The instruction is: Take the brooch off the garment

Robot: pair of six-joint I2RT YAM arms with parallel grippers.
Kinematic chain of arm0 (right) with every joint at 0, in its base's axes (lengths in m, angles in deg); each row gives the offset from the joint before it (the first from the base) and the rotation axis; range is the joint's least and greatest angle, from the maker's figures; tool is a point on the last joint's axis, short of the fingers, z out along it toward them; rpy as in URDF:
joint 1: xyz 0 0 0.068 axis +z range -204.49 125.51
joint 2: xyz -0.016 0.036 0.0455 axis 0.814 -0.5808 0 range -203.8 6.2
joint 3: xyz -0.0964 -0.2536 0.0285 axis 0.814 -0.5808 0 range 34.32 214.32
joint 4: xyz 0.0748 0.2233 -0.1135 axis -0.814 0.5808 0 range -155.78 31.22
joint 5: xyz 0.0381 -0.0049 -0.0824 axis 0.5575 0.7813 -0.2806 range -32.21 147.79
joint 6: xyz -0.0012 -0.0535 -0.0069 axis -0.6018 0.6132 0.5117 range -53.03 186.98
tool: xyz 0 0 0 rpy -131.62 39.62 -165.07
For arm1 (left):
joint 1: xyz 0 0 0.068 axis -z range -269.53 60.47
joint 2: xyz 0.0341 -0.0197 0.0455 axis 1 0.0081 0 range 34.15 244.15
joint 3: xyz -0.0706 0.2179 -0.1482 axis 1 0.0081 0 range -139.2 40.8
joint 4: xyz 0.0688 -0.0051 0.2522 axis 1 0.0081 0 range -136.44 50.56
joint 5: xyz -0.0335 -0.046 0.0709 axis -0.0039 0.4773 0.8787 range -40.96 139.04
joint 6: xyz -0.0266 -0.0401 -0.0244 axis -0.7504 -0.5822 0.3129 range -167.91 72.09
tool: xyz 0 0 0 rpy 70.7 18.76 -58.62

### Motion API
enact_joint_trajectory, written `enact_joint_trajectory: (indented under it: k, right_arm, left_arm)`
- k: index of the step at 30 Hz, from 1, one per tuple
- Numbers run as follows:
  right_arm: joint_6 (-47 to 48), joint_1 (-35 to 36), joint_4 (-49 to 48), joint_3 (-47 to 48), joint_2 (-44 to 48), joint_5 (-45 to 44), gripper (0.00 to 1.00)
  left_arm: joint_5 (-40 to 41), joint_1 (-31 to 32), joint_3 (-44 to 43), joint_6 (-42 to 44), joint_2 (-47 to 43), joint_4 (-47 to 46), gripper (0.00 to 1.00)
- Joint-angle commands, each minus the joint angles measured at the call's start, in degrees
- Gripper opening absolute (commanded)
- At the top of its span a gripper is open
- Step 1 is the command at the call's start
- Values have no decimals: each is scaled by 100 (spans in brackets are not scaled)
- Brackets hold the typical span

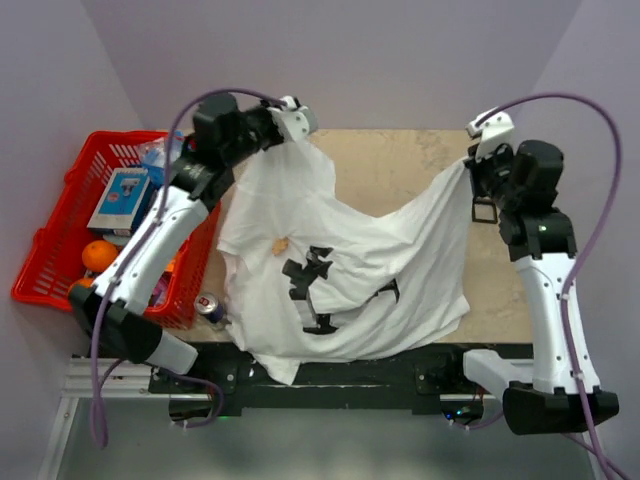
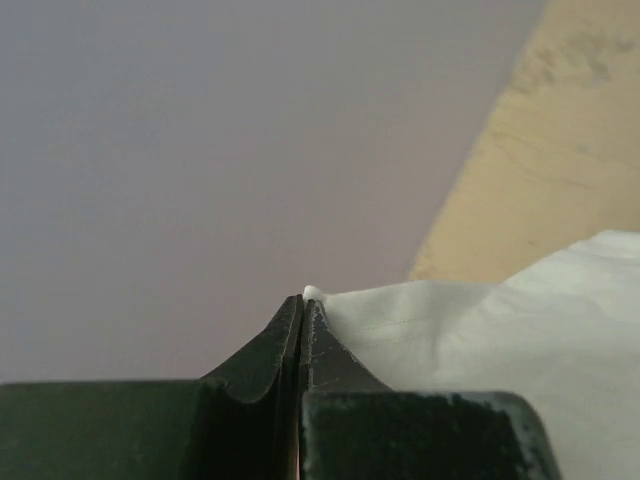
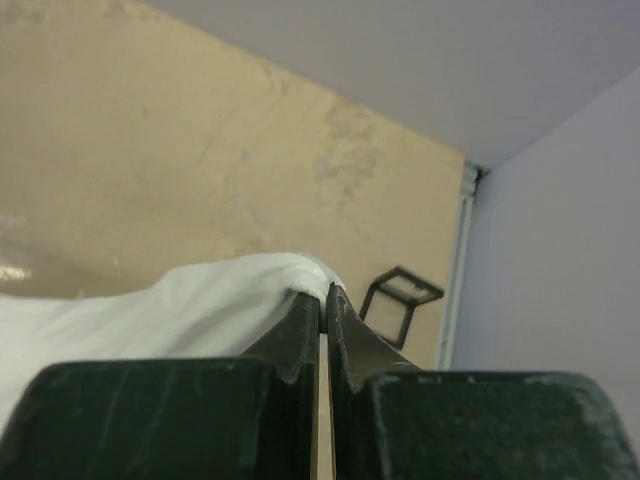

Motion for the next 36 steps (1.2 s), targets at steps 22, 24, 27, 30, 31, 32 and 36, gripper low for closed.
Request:
enact_joint_trajectory:
  k: [22,24,27,30,31,32,36]
  right_arm:
    - [-640,151,-1540,2705,-6122,-1206,0]
    - [-491,291,-1522,2548,-6070,-1320,7]
    - [-350,502,-1443,2267,-5736,-1461,46]
    - [-315,626,-1356,2090,-5288,-1199,62]
    - [-324,661,-1294,2090,-5209,-1084,64]
    - [-341,687,-1215,2081,-5077,-961,65]
    - [-359,801,-1083,1958,-4892,-190,66]
  left_arm:
    - [601,-447,-1758,-262,4519,-1512,4]
    - [601,-447,-1600,-209,4336,-1530,37]
    - [566,-447,-1239,-560,3801,-1443,55]
    - [286,-447,-669,-911,3037,-1076,59]
    - [128,-447,-267,-921,2833,-960,59]
    - [-161,-447,-37,-938,2448,-863,61]
    - [-1006,-447,904,-851,1777,92,62]
